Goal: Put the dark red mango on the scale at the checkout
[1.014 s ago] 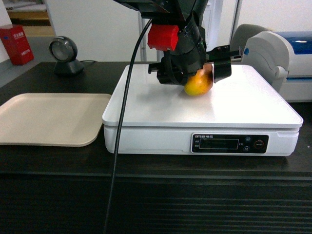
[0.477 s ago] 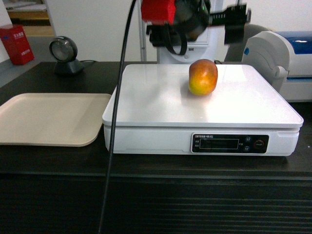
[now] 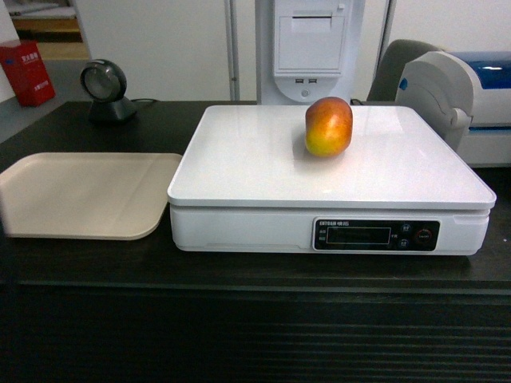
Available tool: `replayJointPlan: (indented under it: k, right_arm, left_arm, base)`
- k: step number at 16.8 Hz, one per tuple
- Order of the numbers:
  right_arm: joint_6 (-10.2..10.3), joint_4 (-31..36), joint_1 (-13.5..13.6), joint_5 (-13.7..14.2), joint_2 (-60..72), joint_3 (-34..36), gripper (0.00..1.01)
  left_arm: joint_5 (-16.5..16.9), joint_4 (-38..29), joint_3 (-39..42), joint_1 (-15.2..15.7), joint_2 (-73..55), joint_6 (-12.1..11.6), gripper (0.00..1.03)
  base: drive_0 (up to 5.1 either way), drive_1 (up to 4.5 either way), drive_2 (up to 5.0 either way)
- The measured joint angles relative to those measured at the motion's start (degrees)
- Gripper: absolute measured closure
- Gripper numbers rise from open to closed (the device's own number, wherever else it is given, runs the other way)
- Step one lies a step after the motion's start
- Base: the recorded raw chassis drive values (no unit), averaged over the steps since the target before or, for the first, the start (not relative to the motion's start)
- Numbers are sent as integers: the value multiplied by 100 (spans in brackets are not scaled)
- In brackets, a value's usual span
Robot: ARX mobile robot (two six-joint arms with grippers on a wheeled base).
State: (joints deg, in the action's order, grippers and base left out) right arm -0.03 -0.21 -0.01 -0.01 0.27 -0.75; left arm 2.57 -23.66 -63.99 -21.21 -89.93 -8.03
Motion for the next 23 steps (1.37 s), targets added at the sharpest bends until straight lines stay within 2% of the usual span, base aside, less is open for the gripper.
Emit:
replayJointPlan:
  k: [3, 4, 5, 7, 9, 11, 15, 18, 23]
  right_arm:
    - [0, 0, 0, 0, 0, 0, 3]
    - [0, 0, 0, -2, 0, 0, 3]
    - [0, -2, 0, 2, 0, 0, 3]
    - [0, 0, 0, -2, 0, 0, 3]
    - [0, 0, 0, 0, 0, 0, 3]
    - [0, -2, 0, 0, 0, 0, 3]
    - [0, -2, 0, 0, 0, 0, 3]
    - [0, 0, 0, 0, 0, 0, 3]
    - [0, 0, 0, -2, 0, 0, 3]
  left_arm:
    - [-79, -120, 1202, 844, 1228, 13, 5]
    - [-782, -378, 1742, 1029, 1703, 293, 17]
    - [-866, -439, 2461, 1346, 2356, 518, 29]
    - [-398, -616, 3663, 2109, 3392, 684, 53]
    - [-275, -817, 4395, 2127, 3794, 763, 80]
    - [-256, -894, 4870, 2103, 4153, 800, 101]
    - [-258, -804, 5490, 2118, 4865, 785, 101]
    - [-258, -741, 5628, 2118, 5093, 785, 101]
    - [-258, -223, 6037, 2118, 6000, 785, 101]
  base:
    - [0, 0, 0]
    - [0, 0, 0]
    - [0, 0, 0]
    - [0, 0, 0]
    - [0, 0, 0]
    - [0, 0, 0]
    - [0, 0, 0]
    - [0, 0, 0]
    - [0, 0, 0]
